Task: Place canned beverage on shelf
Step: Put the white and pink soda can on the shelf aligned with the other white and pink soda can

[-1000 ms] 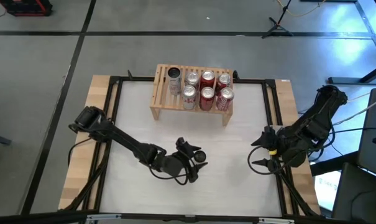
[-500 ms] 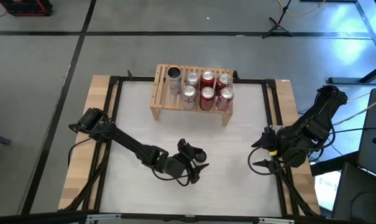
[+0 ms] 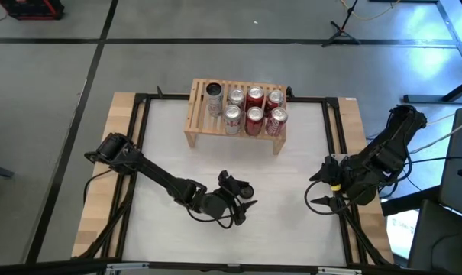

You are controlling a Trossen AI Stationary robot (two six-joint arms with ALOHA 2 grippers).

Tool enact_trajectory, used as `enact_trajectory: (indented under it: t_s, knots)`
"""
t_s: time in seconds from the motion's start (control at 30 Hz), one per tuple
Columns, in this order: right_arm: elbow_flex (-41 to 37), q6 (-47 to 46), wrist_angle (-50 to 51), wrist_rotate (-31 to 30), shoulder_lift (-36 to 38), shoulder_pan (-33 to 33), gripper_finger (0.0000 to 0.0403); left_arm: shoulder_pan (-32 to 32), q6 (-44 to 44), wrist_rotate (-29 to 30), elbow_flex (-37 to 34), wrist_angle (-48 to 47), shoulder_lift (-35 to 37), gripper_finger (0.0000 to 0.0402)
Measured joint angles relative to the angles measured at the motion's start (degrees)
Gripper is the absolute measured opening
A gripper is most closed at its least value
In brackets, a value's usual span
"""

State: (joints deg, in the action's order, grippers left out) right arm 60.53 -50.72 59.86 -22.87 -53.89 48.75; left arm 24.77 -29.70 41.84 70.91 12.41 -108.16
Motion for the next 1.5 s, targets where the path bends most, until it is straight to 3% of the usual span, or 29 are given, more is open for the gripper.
enact_trajectory:
  t_s: [0.17, 0.33, 0.57, 1.3, 1.5]
  knots:
    - [0.0, 0.0, 0.0, 0.0, 0.0, 0.0, 0.0363, 0.0, 2.0, 0.6, 0.0, 2.4, 1.6, 0.0324]
    - [0.0, 0.0, 0.0, 0.0, 0.0, 0.0, 0.0363, 0.2, 3.1, 2.4, 0.0, -1.4, 2.1, 0.0324]
    - [0.0, 0.0, 0.2, 0.0, 0.0, 0.0, 0.0363, 0.0, -3.9, -0.1, 0.2, -7.0, 0.8, 0.0324]
    - [0.0, 0.0, 0.2, 0.0, 0.0, 0.0, 0.0363, 0.7, -2.2, -1.5, 0.0, -2.2, 2.4, 0.0324]
    - [0.0, 0.0, 0.2, 0.0, 0.0, 0.0, 0.0363, 0.7, 3.2, 1.6, 0.0, -1.9, 4.5, 0.0324]
